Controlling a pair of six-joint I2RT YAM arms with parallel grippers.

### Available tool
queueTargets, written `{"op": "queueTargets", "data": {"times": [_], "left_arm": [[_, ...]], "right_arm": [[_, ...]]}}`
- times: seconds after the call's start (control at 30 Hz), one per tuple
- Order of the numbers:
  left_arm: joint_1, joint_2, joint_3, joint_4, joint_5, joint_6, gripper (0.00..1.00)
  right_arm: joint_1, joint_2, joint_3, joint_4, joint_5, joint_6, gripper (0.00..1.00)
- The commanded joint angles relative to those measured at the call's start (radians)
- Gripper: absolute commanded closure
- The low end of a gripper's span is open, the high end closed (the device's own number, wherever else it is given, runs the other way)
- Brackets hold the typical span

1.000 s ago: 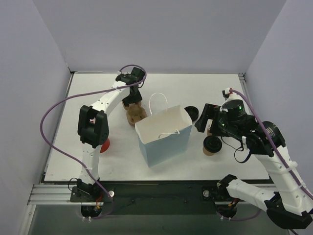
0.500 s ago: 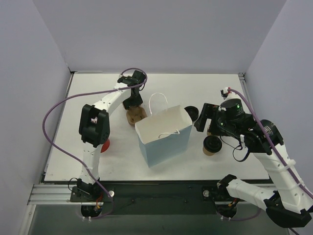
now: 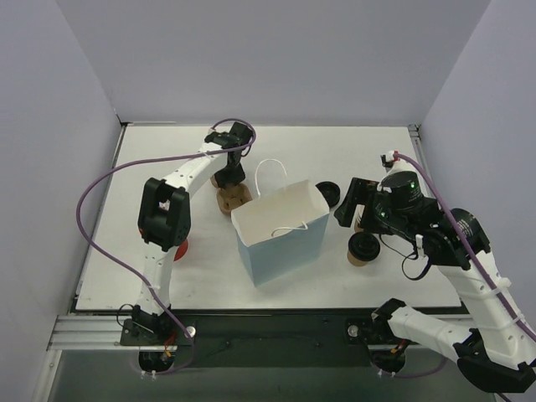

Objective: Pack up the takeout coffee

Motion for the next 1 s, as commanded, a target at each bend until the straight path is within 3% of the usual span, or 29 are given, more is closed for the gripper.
{"op": "queueTargets", "data": {"times": [0.0, 0.2, 0.4, 0.5, 0.6, 0.7, 0.83, 0.97], "left_arm": [[-0.006, 0.014, 0.039, -0.006, -0.011, 0.018, 0.54], [-0.006, 0.003, 0.111, -0.052, -0.034, 0.082, 0.65], [-0.004, -0.003, 0.225, -0.132, -0.060, 0.182, 0.66], [-0.006, -0.021, 0.234, -0.132, -0.065, 0.230, 0.64], [0.000, -0.029, 0.174, -0.095, -0.033, 0.242, 0.54], [0.013, -0.010, 0.130, -0.063, 0.018, 0.253, 0.54], [0.019, 0.023, 0.176, -0.086, 0.015, 0.277, 0.54], [0.023, 0.026, 0.194, -0.075, 0.018, 0.313, 0.47]], "right_arm": [[0.008, -0.014, 0.011, -0.019, 0.024, -0.014, 0.21], [0.011, -0.020, 0.015, -0.025, 0.029, -0.017, 0.21], [0.011, -0.015, 0.022, -0.031, 0.034, -0.023, 0.21], [0.013, -0.009, 0.027, -0.031, 0.035, -0.025, 0.21], [0.011, -0.003, 0.030, -0.032, 0.037, -0.028, 0.21], [0.011, 0.008, 0.033, -0.032, 0.035, -0.030, 0.21], [0.011, 0.021, 0.056, -0.035, 0.035, -0.030, 0.21], [0.011, 0.031, 0.068, -0.040, 0.038, -0.027, 0.21]]}}
